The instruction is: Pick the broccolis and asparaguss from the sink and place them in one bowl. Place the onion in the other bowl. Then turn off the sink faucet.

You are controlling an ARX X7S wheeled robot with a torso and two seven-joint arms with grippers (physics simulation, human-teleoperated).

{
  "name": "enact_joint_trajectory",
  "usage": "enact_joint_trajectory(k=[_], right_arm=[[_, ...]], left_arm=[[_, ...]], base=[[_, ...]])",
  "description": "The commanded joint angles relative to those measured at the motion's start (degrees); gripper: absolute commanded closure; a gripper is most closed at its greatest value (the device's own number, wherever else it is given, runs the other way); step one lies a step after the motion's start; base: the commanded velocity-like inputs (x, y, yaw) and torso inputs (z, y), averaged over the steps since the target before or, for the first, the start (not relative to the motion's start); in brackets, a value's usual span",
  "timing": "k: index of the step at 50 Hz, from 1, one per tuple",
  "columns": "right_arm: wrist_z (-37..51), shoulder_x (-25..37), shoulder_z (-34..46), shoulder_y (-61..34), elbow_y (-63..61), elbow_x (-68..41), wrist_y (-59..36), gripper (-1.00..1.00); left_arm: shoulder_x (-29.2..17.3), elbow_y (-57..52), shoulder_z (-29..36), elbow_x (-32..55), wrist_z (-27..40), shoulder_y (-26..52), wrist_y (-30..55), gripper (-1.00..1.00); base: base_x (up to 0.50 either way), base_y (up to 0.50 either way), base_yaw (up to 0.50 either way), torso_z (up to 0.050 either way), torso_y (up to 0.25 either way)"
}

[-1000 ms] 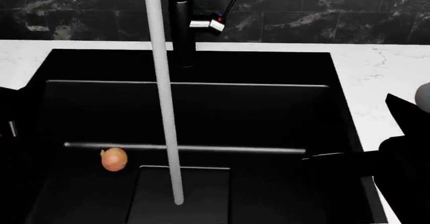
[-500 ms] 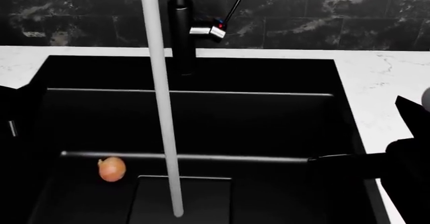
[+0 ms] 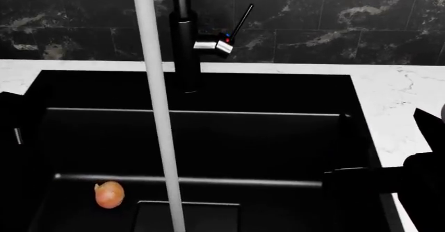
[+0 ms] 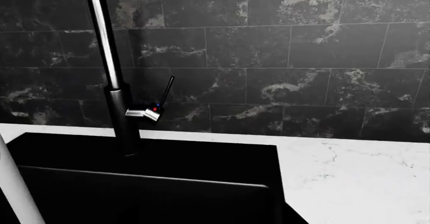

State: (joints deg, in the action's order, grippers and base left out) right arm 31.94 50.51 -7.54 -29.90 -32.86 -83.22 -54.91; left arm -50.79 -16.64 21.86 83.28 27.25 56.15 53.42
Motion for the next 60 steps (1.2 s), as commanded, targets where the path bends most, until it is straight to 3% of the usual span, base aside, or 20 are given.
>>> enact_joint_trajectory(k=[1,13,23,26,30,32,33,35,46,51,54,60], right_arm=[[0.33,0.3,-0.31,0.85,-0.06,-0.17,0.19,-1.0],[0.56,0.26,-0.67,1.54,-0.27,-0.51,0.6,-1.0],[1.44,0.49,-1.84,3.34,-1.05,-1.45,1.04,-1.0],[1.37,0.07,-3.29,4.37,-1.22,-2.39,2.01,-1.0],[0.72,0.16,-3.24,5.06,-1.27,-1.23,2.13,-1.0],[0.44,-0.01,-3.08,5.14,-1.14,-0.93,2.23,-1.0],[0.3,0.49,-4.22,6.67,-1.37,-1.11,2.35,-1.0],[-0.59,-0.08,-4.34,7.93,-1.41,0.04,2.87,-1.0],[0.13,-0.01,-3.95,6.85,-1.12,-1.23,2.77,-1.0],[-0.05,-0.47,-2.24,5.01,-0.3,-0.81,2.45,-1.0],[-0.37,-0.9,-2.24,5.8,-0.19,-0.34,2.78,-1.0],[-1.11,-1.3,-2.43,6.67,0.16,0.24,3.33,-1.0]], left_arm=[[0.45,0.12,0.95,0.18,0.69,0.52,0.97,-1.0],[2.65,1.11,2.74,1.95,2.1,1.12,2.75,-1.0],[11.34,5.26,8.74,1.45,6.68,5.48,6.67,-1.0],[14.11,10.65,7.19,4.16,8.11,5.15,4.94,-1.0],[16.37,14.64,10.68,-1.62,6.89,5.48,4.34,-1.0],[18.65,18.41,11.15,0.11,8.6,5.51,5.41,-1.0],[25.0,27.0,14.33,-5.67,8.97,6.12,2.44,-1.0],[26.7,36.58,15.35,-7.65,8.6,6.72,1.28,-1.0],[31.02,42.36,19.02,-11.45,6.77,7.56,0.16,-1.0],[32.08,43.09,23.37,-18.13,5.09,7.82,-3.78,-1.0],[32.66,46.38,22.19,-17.97,6.64,7.29,-4.79,-1.0],[35.15,53.26,24.1,-21.5,3.24,8.01,-8.36,-1.0]], base=[[0.0,0.0,0.0,0.0,0.0],[0.0,0.0,0.0,0.0,0.0],[0.0,0.0,0.0,0.0,0.0],[0.0,0.0,0.0,0.0,0.0],[0.0,0.0,0.0,0.0,0.0],[0.0,0.0,0.0,0.0,0.0],[0.0,0.0,0.0,0.0,0.0],[0.0,0.0,0.0,0.0,0.0],[0.0,0.0,0.0,0.0,0.0],[0.0,0.0,0.0,0.0,0.0],[0.0,0.0,0.0,0.0,0.0],[0.0,0.0,0.0,0.0,0.0]])
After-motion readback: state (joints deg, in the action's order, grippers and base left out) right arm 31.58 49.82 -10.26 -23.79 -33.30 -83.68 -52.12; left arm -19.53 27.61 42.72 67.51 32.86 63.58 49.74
